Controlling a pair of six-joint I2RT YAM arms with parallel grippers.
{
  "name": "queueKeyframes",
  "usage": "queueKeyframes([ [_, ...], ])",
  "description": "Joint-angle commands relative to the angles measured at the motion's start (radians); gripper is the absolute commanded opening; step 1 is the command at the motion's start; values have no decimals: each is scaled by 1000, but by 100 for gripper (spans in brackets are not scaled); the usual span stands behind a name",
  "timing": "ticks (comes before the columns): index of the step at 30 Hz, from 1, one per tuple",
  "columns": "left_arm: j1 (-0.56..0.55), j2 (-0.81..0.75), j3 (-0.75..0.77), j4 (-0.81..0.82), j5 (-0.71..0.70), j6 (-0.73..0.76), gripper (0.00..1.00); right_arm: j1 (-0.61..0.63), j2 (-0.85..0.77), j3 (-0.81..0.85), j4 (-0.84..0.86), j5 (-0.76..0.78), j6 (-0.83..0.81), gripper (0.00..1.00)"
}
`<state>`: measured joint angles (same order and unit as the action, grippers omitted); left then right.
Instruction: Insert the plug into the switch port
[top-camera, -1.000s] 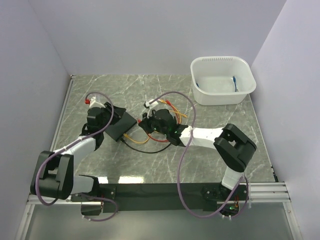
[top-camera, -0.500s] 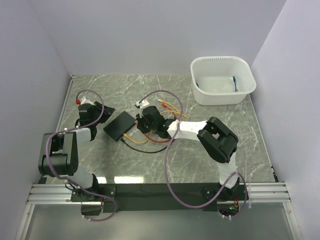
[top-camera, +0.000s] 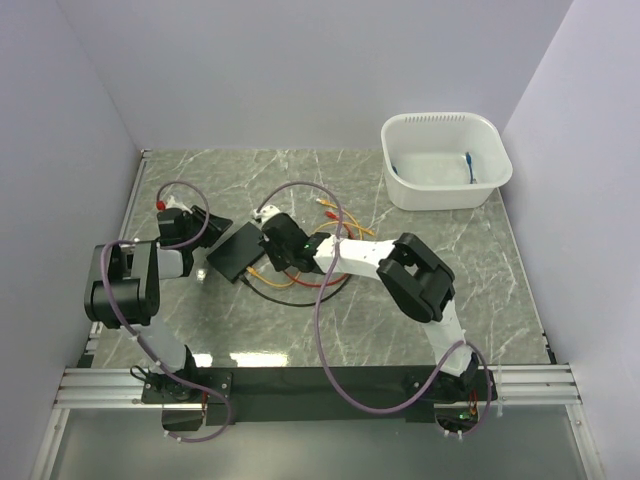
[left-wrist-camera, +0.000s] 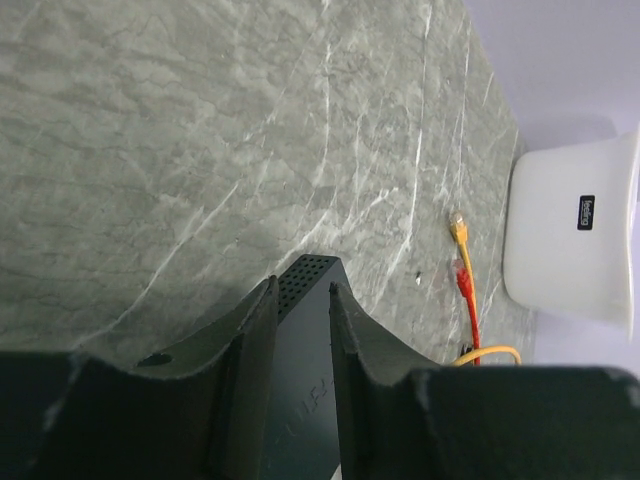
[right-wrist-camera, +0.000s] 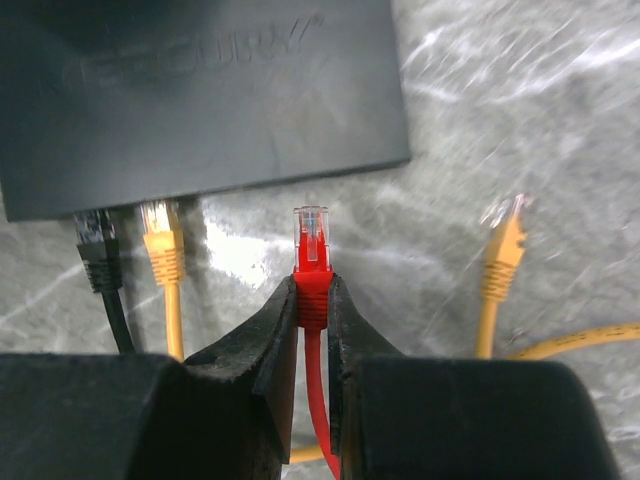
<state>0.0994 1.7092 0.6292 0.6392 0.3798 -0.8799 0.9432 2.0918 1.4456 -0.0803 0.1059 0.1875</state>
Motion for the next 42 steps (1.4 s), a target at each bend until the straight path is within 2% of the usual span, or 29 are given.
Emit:
queueKeyframes([
  [1, 5, 18, 24, 88, 53, -8, 33, 16, 28, 78, -81, 25, -16, 0],
  [16, 13, 56, 17, 168, 140, -71, 32, 40, 129, 229, -207, 9, -25, 0],
  [30, 13, 109, 29, 195, 163, -90, 32, 49, 148, 280, -263, 18, -29, 0],
  [36, 14, 125, 59, 90, 123, -83, 30, 54, 181, 341, -294, 21, -39, 0],
  [42, 14, 153, 81, 60, 137, -80, 30, 54, 212, 380, -323, 23, -34, 0],
])
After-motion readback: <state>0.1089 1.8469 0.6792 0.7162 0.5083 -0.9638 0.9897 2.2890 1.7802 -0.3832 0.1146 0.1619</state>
